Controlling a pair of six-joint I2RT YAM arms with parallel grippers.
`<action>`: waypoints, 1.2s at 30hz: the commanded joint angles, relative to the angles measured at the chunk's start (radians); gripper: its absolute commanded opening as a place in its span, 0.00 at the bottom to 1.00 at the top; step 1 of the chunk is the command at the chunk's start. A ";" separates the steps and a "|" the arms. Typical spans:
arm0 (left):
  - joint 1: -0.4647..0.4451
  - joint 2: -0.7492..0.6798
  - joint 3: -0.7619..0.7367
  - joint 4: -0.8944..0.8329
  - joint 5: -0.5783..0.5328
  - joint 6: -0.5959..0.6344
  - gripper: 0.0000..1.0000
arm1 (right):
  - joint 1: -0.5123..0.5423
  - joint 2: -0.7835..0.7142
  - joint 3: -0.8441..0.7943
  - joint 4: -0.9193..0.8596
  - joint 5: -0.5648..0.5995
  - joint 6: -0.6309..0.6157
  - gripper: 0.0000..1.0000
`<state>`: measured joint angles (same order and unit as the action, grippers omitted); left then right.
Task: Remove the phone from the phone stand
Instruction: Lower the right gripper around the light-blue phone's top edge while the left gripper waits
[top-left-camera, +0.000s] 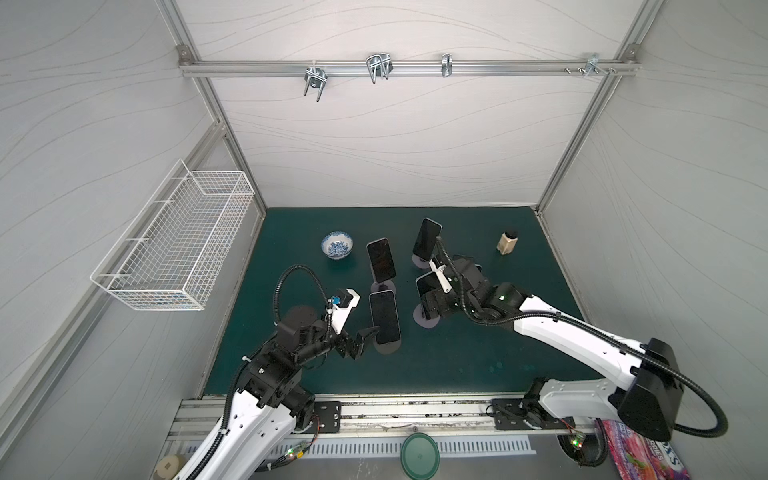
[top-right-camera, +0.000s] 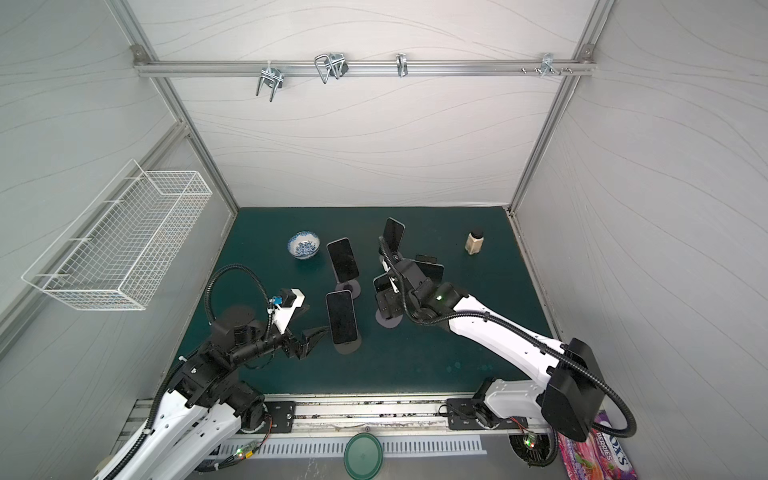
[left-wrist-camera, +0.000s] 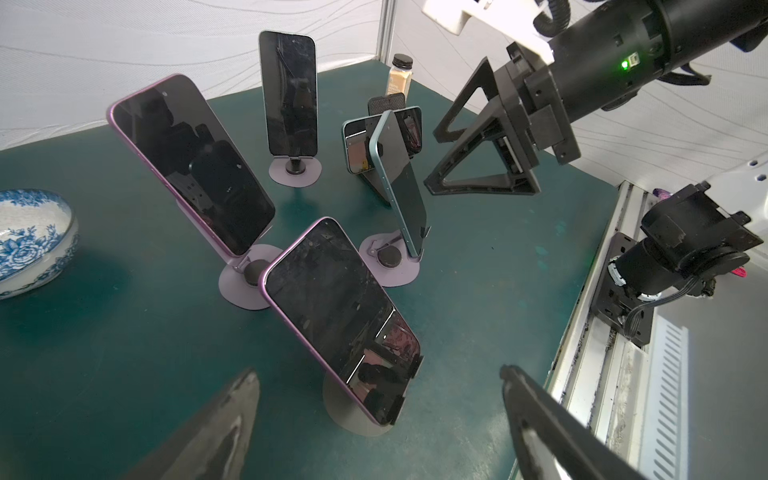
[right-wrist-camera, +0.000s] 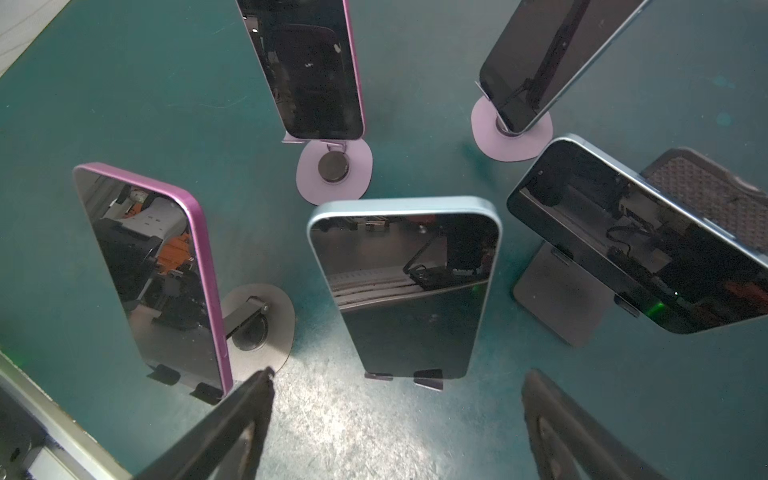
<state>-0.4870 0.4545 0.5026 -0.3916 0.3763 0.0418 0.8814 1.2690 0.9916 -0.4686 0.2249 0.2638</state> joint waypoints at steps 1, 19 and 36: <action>-0.005 0.001 0.004 0.032 -0.011 0.006 0.92 | 0.011 0.014 -0.005 0.030 0.036 -0.008 0.95; -0.008 0.028 0.004 0.032 -0.040 -0.010 0.93 | 0.015 0.046 -0.013 0.054 0.006 -0.022 0.97; -0.011 0.056 0.007 0.031 -0.045 -0.013 0.93 | -0.030 0.111 0.021 0.041 -0.041 -0.022 0.99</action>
<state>-0.4931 0.5079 0.5026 -0.3912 0.3336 0.0254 0.8555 1.3678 0.9901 -0.4259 0.1970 0.2539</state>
